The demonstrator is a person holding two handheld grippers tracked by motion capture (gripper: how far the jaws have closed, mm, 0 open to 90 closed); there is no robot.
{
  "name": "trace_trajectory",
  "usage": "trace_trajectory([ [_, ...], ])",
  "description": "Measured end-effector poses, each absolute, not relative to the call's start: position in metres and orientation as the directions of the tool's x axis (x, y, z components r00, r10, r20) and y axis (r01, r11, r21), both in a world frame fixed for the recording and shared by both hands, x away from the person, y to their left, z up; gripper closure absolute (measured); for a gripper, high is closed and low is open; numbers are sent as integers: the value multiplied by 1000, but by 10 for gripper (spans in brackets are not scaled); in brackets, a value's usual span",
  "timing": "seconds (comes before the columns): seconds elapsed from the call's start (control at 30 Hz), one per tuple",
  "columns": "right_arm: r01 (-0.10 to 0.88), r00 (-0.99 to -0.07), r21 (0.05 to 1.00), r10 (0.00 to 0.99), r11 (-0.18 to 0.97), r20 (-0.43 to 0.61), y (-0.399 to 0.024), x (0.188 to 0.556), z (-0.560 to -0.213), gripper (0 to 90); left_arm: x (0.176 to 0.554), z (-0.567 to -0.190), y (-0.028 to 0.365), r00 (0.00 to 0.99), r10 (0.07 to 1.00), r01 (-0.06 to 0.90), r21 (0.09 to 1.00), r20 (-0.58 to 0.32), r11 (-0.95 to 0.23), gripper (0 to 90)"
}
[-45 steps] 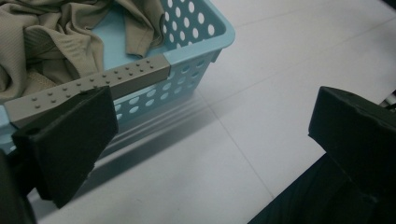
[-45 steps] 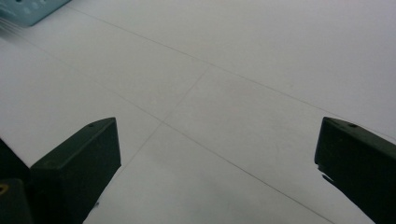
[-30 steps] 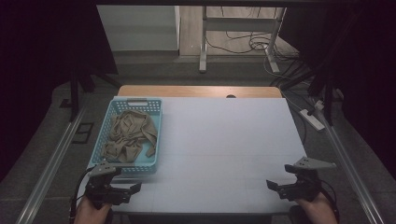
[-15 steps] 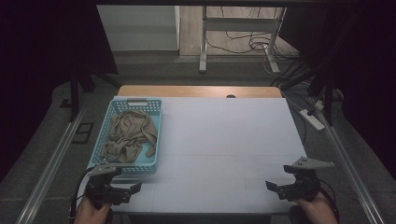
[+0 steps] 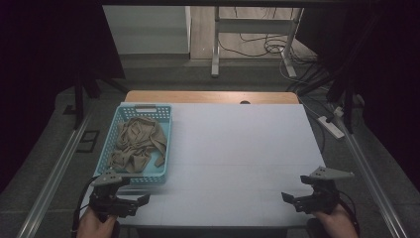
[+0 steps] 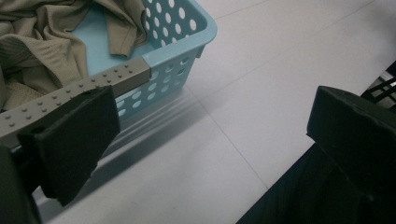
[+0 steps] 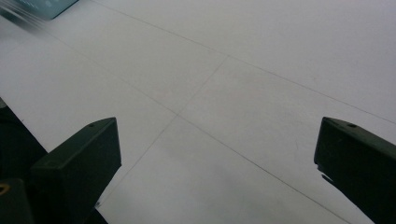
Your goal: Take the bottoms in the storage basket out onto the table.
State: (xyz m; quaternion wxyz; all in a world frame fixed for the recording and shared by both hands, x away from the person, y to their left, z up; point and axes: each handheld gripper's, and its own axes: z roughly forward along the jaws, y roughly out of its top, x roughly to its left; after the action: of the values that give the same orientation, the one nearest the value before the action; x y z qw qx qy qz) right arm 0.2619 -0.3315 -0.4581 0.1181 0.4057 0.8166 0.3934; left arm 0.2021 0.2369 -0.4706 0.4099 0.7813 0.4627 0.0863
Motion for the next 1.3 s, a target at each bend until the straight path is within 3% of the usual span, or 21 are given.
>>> trace_trajectory([
  [0.57,574,-642,732,756,366,126,-331,263,-459,9,208,-465,236,579,792,610,747,-194,-263,20],
  [1.3,580,-636,729,761,363,126,-331,263,-459,9,223,-461,235,549,811,664,696,-204,-274,0],
])
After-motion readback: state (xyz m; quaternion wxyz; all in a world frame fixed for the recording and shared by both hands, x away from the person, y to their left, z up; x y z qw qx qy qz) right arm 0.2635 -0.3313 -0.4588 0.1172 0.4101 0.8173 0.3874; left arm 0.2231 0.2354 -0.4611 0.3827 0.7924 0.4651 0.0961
